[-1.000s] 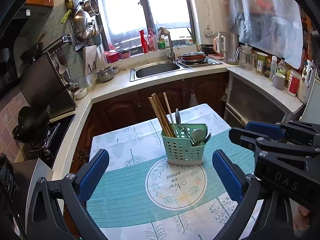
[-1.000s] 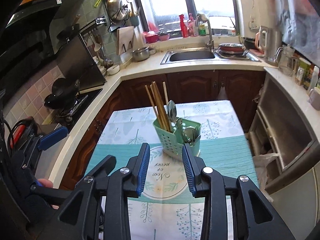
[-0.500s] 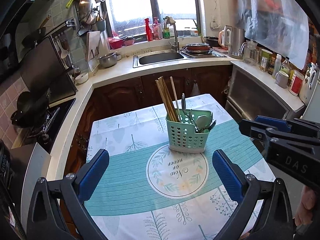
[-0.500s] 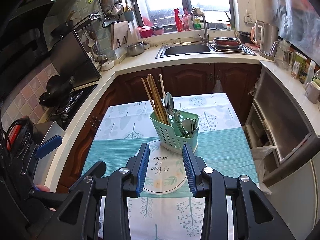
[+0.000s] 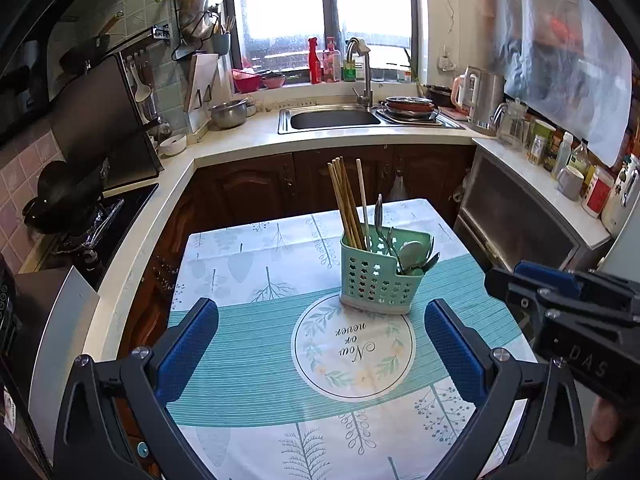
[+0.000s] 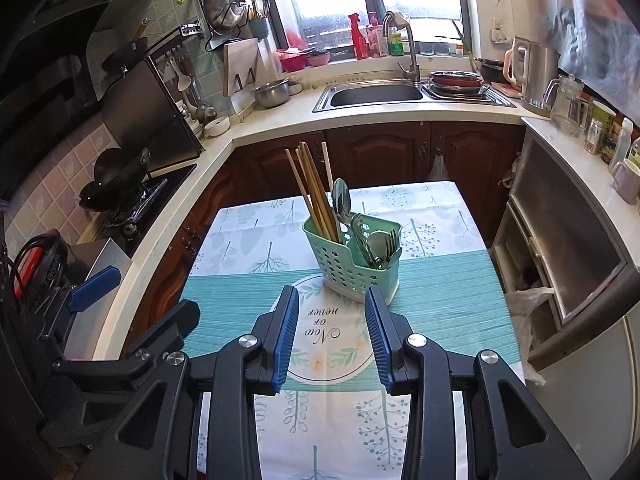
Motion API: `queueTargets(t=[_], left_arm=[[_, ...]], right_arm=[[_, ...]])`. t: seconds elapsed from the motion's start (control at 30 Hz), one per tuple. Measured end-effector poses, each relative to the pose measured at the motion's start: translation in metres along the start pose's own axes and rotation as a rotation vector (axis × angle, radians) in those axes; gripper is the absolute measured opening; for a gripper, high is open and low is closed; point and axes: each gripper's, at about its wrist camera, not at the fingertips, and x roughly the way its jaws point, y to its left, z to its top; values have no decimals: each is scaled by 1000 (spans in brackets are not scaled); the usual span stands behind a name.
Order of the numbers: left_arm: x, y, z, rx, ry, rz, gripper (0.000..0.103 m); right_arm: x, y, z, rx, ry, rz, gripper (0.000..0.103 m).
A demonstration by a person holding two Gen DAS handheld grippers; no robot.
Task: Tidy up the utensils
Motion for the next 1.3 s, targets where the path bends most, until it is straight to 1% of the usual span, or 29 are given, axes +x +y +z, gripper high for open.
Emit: queueTargets(t=[0.37, 1.0, 1.3], left_arm=[[-1, 2, 0, -27, 0, -1, 102], [-1, 4, 0, -30, -3, 2, 102], [-6, -4, 6, -45, -28, 36, 102]], right_arm=[[2, 6, -2, -7, -3, 9, 35], [2, 6, -3, -8, -6, 9, 35], [-9, 6, 3, -19, -51, 9, 35]])
